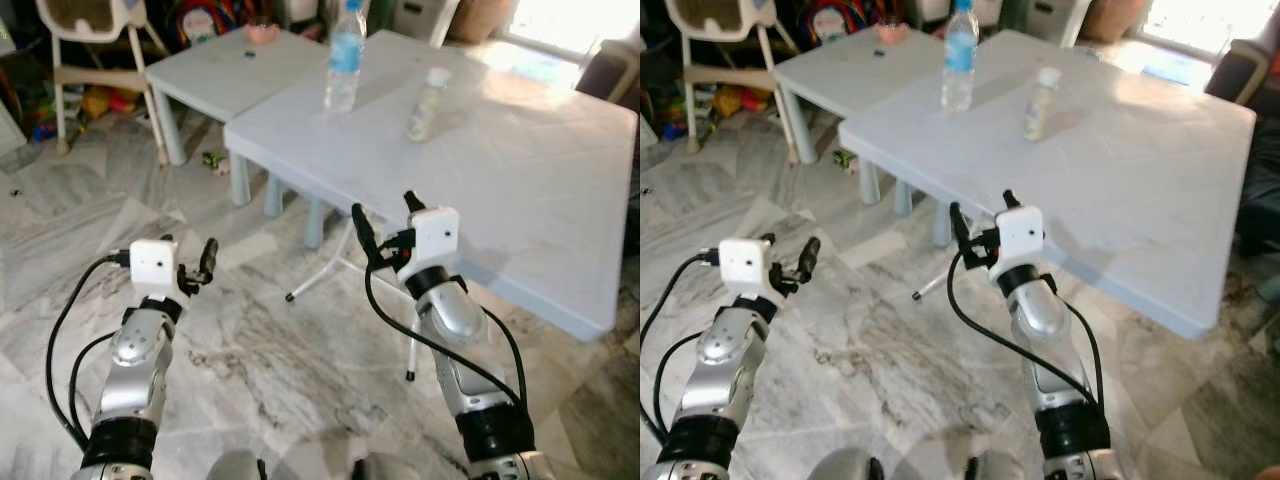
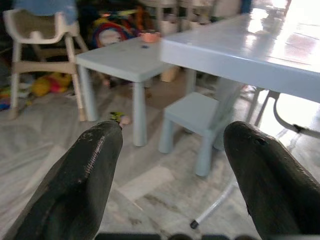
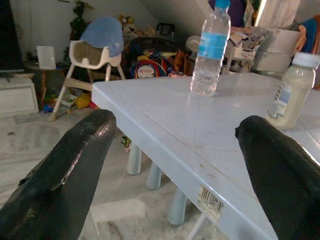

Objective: Restocking fridge

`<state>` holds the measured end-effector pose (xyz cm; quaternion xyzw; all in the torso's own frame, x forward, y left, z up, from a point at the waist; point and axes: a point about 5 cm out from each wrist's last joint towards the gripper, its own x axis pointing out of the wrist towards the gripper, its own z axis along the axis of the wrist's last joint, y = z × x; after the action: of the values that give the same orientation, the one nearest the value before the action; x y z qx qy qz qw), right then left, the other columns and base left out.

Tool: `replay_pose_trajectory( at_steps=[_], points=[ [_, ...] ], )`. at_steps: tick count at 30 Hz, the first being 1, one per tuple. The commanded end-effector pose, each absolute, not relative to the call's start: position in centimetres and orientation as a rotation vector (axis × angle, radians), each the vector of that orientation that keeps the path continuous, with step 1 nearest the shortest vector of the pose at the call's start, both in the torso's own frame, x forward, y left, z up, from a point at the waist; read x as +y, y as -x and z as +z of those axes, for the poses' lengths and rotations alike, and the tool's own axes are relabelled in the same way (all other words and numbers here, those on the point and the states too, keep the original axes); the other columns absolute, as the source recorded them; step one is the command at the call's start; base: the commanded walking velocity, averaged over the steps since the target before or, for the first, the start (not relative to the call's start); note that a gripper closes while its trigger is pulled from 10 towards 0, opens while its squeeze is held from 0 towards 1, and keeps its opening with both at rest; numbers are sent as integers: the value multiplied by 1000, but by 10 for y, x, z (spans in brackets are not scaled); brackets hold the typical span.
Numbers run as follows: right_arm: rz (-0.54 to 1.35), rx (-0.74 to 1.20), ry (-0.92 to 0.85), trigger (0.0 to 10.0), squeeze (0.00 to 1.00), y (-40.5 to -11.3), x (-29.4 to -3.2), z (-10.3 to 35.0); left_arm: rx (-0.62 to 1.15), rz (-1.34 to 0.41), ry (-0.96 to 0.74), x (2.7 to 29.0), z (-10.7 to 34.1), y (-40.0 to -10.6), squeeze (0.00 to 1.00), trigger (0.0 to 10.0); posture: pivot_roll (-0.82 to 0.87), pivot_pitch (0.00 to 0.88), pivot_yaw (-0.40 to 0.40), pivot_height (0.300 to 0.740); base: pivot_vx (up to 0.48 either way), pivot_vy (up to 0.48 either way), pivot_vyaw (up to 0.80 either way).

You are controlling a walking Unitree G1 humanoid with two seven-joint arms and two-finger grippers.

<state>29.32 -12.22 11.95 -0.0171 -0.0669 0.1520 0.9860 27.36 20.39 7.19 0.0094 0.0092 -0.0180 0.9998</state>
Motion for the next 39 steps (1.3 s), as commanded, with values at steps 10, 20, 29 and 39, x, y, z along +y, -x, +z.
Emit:
replay_pose_trajectory(
  at_steps=[10,20,29,39],
  points=[
    [147,-105,80,10000,0,-264,-166,115,58,-11,-1,218,64,-228,0,10000,46,41,-3,740,333,346,0],
    [181,-68,117,10000,0,-248,-158,102,69,-106,-7,188,62,-229,0,10000,11,27,14,740,334,345,0],
    [244,-133,185,10000,0,-264,-148,120,30,-95,1,182,71,-238,0,10000,15,25,-21,740,335,344,-397],
    [302,-140,171,10000,0,-275,-132,123,26,-118,7,167,72,-234,0,10000,62,59,-47,740,384,213,-800]
  ],
)
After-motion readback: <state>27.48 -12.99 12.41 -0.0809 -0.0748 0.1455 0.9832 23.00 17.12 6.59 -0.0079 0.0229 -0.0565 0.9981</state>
